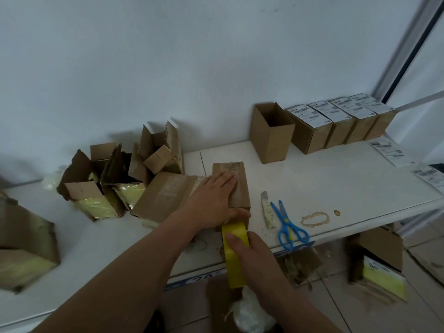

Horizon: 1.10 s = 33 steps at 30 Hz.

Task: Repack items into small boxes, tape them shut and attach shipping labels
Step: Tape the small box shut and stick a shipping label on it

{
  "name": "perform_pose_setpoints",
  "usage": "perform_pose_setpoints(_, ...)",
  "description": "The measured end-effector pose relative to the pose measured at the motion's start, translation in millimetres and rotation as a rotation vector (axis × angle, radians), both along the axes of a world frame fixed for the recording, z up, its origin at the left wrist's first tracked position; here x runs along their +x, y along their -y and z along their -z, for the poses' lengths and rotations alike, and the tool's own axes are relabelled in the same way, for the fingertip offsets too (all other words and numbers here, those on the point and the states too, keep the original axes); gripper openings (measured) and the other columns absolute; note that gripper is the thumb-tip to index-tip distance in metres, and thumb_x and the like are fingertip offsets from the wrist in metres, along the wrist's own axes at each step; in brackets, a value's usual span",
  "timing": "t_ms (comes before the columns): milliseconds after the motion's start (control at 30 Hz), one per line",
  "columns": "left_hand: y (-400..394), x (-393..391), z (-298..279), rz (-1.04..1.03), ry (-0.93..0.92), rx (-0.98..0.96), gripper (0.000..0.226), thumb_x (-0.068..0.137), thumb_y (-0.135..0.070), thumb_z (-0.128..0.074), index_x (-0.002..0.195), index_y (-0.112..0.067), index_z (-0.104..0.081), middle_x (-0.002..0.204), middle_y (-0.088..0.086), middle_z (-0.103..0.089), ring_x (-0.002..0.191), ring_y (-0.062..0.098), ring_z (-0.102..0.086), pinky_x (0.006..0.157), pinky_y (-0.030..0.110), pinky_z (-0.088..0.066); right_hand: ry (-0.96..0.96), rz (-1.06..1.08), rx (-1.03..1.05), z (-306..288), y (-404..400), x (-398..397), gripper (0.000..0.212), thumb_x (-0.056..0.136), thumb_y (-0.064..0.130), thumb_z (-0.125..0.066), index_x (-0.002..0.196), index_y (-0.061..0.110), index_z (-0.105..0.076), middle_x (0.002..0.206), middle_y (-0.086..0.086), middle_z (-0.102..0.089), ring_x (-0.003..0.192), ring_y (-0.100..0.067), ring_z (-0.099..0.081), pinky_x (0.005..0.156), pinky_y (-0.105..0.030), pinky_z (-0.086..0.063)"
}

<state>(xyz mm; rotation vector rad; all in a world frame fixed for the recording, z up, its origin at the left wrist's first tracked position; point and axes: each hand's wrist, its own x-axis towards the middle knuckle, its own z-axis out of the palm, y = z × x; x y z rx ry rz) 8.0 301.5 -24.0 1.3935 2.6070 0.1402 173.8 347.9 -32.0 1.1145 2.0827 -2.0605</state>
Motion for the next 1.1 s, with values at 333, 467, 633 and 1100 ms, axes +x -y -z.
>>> perform_pose_setpoints(333, -22, -14, 3, -0.042, -0.053, 0.011, 0.101, 0.081, -0.08, -0.036, 0.157, -0.018, -0.008, 0.165, -0.001, -0.005, 0.151, 0.019, -0.003, 0.122, 0.039, -0.005, -0.012, 0.002, 0.017, 9, -11, -23, 0.035, 0.088, 0.059, -0.056, 0.103, 0.027, -0.055, 0.102, -0.004, -0.066, 0.095, -0.022, -0.065, 0.088, -0.047, -0.055)
perform_pose_setpoints(467, -23, -17, 4, -0.046, -0.054, 0.026, 0.104, 0.078, -0.082, -0.033, 0.157, -0.019, -0.008, 0.165, -0.002, -0.005, 0.151, 0.018, -0.002, 0.122, 0.039, -0.005, -0.012, 0.019, -0.015, 11, -13, -28, 0.034, 0.086, 0.059, -0.059, 0.1, 0.028, -0.056, 0.102, -0.005, -0.068, 0.095, -0.024, -0.067, 0.09, -0.049, -0.054)
perform_pose_setpoints(633, -17, -8, -12, -0.097, 0.063, 0.085, 0.104, 0.077, -0.083, -0.035, 0.157, -0.021, -0.01, 0.165, -0.004, -0.003, 0.15, 0.015, 0.002, 0.121, 0.04, -0.002, 0.005, 0.024, -0.096, 10, -18, -26, 0.03, 0.085, 0.054, -0.065, 0.096, 0.026, -0.06, 0.103, -0.008, -0.069, 0.093, -0.028, -0.069, 0.085, -0.052, -0.057)
perform_pose_setpoints(1100, 14, 70, -19, -0.821, 0.676, 0.494, 0.056, 0.095, -0.053, -0.051, 0.135, -0.015, -0.043, 0.128, 0.006, -0.051, 0.108, 0.022, -0.053, 0.088, 0.035, -0.045, 0.141, -0.109, 0.381, 1, -84, -30, 0.016, 0.096, 0.028, -0.052, 0.093, 0.015, -0.062, 0.099, -0.007, -0.067, 0.084, -0.019, -0.059, 0.072, -0.03, -0.046)
